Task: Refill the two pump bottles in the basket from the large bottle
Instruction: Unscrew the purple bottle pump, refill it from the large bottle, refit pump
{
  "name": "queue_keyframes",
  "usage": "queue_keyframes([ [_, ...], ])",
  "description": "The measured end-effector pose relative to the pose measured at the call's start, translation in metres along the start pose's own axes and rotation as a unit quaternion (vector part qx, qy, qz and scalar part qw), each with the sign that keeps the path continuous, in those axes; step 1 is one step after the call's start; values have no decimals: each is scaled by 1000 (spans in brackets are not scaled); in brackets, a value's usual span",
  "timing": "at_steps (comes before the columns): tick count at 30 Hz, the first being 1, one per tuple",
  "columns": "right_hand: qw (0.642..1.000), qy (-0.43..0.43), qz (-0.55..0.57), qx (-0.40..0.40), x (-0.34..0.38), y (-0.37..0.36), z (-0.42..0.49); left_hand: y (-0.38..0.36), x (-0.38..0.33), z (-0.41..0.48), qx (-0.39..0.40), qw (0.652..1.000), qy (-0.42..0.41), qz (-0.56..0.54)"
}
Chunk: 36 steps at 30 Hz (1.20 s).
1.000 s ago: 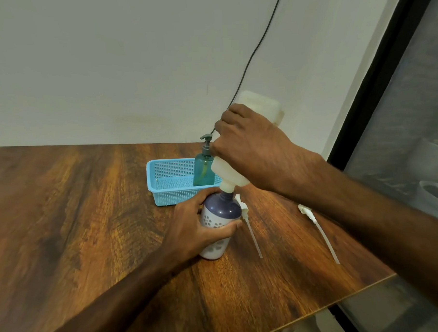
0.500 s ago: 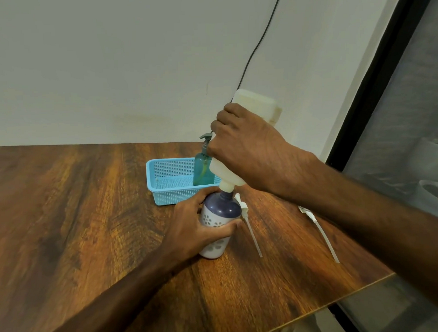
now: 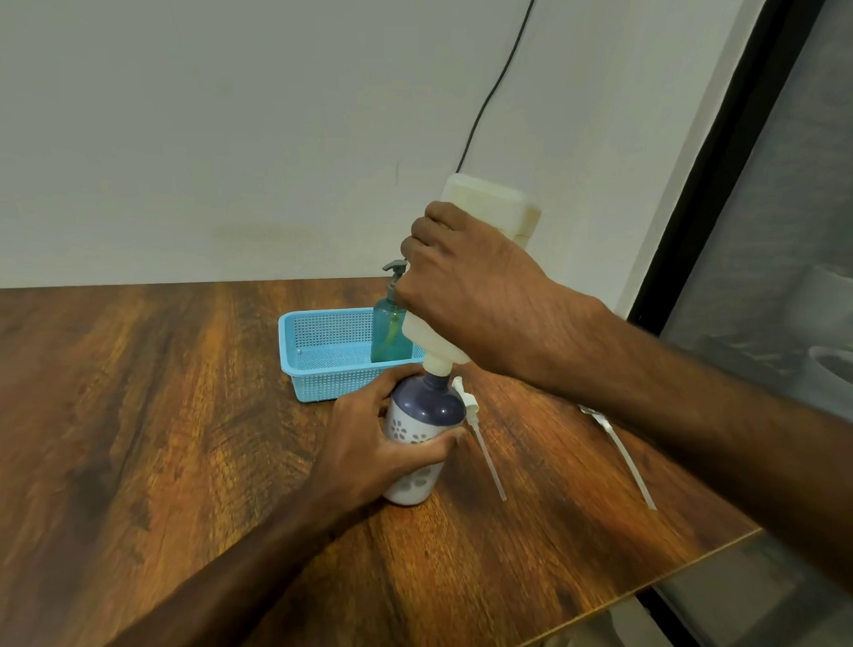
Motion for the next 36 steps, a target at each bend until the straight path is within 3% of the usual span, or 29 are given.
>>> queue_keyframes([
  [27,999,7,-23,23,7,-4,5,0,3,1,2,1000,1,17],
  [36,999,10,27,18,-6,-9,-3,1,-5,-1,1,1000,-16,2],
])
Point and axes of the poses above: each hand's wrist, its own z-axis towards the middle knuckle, its own y-axis out of the back of the hand, x = y × z, the point moved 6 cm from there along z, towards the middle knuckle, and after that the axes turned 3 degrees about -z, right-handed, at the moved point
